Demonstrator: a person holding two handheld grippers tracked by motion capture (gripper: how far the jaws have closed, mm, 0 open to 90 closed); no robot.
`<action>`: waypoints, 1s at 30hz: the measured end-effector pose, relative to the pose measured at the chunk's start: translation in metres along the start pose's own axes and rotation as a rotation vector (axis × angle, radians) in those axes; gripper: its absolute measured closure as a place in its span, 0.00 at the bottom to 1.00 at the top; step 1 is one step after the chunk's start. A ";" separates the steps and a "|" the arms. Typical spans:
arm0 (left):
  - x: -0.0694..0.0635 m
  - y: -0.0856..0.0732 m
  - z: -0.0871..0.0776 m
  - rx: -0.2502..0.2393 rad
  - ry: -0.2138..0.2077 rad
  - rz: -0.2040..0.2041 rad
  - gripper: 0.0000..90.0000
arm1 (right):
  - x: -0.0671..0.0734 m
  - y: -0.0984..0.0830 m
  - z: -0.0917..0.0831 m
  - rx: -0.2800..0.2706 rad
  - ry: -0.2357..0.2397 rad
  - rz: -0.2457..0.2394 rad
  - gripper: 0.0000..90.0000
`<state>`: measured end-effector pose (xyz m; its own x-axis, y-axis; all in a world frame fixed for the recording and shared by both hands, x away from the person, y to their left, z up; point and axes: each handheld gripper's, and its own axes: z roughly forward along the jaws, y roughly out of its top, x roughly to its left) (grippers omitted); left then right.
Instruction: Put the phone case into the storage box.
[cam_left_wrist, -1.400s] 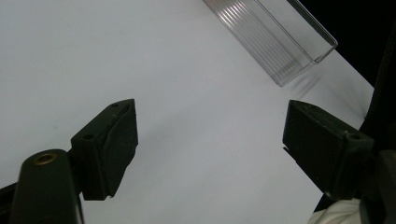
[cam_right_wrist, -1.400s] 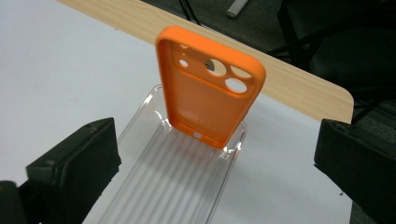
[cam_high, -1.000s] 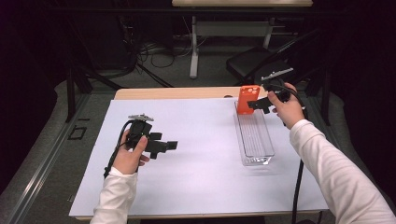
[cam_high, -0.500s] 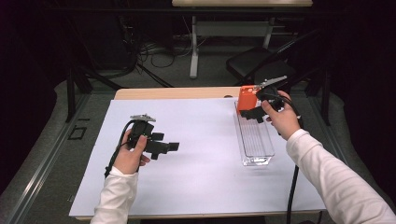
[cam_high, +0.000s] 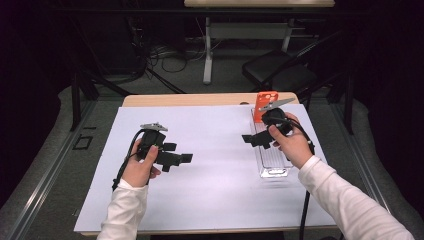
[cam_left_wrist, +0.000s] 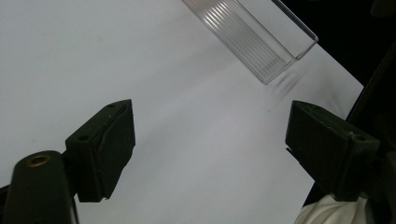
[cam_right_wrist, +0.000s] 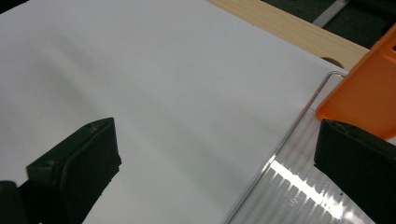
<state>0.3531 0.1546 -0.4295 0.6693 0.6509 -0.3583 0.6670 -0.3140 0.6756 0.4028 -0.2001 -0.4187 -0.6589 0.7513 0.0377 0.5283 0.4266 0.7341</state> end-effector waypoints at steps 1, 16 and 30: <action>0.000 0.000 0.000 0.000 0.000 0.001 0.18 | 0.003 -0.001 0.000 -0.002 0.005 -0.006 0.00; -0.005 -0.001 0.002 0.014 0.000 0.018 0.18 | 0.044 -0.035 0.011 -0.020 0.051 -0.044 0.00; -0.011 -0.001 0.003 0.019 -0.003 0.037 0.18 | 0.075 -0.065 0.020 -0.016 0.113 -0.049 0.00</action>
<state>0.3462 0.1460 -0.4280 0.6944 0.6366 -0.3355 0.6481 -0.3508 0.6760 0.3300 -0.1614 -0.4773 -0.7406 0.6676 0.0769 0.4858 0.4528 0.7477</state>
